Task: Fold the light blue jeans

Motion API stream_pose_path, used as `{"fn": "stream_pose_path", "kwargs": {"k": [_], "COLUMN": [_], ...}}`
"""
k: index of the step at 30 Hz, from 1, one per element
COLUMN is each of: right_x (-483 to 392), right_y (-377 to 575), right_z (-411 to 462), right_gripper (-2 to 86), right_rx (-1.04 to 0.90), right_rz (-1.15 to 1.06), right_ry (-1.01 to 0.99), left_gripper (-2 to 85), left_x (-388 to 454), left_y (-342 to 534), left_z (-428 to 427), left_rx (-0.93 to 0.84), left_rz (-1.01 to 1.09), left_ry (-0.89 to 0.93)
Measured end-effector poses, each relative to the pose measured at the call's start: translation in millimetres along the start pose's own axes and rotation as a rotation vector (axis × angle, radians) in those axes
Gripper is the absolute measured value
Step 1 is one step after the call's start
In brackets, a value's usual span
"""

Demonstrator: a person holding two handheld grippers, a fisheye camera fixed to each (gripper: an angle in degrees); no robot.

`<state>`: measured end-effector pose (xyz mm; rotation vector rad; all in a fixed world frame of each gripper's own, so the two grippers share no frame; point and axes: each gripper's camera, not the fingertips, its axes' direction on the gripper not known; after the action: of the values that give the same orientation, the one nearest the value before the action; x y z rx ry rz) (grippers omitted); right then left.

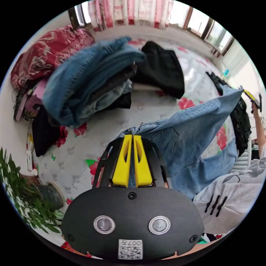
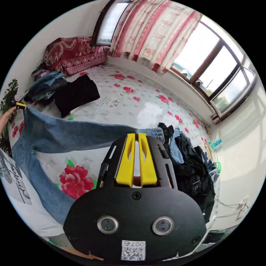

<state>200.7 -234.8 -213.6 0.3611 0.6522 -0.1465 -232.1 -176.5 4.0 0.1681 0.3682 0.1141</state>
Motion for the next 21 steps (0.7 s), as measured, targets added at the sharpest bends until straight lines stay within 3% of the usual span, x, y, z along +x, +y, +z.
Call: {"fn": "stream_pose_path", "kwargs": {"k": [3,5,11,16,18,21], "right_x": [5,4,-37,-62,-59,-41], "right_y": [38,69,185,276,282,259], "right_z": [-58,-74,-73,-12,-9,-55], "right_gripper": [0.2,0.1,0.1,0.0,0.0,-0.1], "right_rx": [0.104,0.067,-0.243,-0.575,-0.580,-0.376], "right_rz": [0.086,0.118,0.134,0.242,0.287,0.310], "right_ry": [-0.031,-0.067,-0.121,-0.204,-0.207,-0.189], "left_gripper": [-0.9,-0.9,-0.9,-0.9,-0.9,-0.9], "left_x": [-7,-6,22,31,27,27], "left_y": [56,91,185,228,224,204], "left_z": [-60,-80,-63,9,16,-14], "left_rx": [0.153,0.187,0.074,-0.097,-0.087,0.017], "left_rz": [-0.052,-0.058,-0.069,-0.142,-0.175,-0.161], "left_ry": [0.048,0.065,0.048,0.084,0.134,0.154]}}
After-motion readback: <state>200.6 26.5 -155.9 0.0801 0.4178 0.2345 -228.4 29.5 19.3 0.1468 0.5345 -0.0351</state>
